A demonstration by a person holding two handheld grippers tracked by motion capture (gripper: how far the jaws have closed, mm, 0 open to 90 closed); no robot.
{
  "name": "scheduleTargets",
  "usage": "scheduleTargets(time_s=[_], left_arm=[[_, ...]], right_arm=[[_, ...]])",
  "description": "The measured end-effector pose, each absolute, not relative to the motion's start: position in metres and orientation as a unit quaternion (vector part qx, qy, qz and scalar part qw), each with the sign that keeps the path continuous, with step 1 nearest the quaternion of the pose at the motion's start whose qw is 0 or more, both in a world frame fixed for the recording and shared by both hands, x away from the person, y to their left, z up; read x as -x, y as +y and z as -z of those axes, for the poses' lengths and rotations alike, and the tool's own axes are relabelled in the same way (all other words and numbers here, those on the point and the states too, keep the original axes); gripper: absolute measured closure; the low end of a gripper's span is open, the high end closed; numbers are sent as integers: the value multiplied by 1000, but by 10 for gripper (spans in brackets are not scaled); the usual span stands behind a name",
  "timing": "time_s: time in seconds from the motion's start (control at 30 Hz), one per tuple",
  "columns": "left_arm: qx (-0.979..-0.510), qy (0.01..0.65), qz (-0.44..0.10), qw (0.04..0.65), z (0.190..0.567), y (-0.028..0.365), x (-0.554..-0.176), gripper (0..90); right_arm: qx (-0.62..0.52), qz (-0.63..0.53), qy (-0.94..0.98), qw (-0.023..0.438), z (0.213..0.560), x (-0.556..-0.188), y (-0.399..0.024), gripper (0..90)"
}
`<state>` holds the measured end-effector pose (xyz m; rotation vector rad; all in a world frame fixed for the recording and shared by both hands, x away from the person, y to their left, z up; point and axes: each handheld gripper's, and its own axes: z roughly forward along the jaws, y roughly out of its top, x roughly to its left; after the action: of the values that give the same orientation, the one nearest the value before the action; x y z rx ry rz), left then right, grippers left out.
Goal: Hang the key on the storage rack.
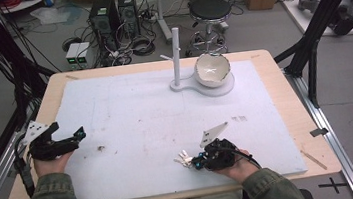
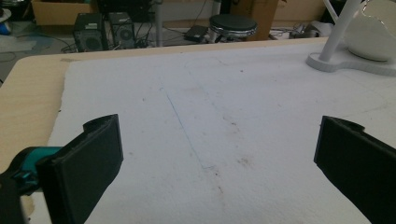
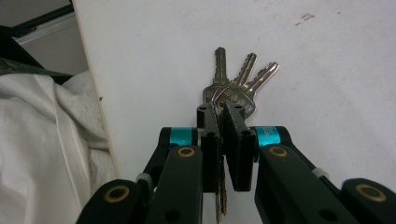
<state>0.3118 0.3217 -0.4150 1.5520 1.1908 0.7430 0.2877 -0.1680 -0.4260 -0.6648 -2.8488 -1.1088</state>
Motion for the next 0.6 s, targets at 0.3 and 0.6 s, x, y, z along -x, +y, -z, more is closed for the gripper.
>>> scheduleTargets(time_s=[0.3, 0.6], left_arm=[[-641, 493, -307, 501, 415, 322, -313, 17], [-644, 493, -307, 498, 415, 321, -313, 17]], right_arm=[[223, 381, -897, -8, 418, -289, -175, 853], [241, 411, -879, -22, 406, -294, -186, 853]])
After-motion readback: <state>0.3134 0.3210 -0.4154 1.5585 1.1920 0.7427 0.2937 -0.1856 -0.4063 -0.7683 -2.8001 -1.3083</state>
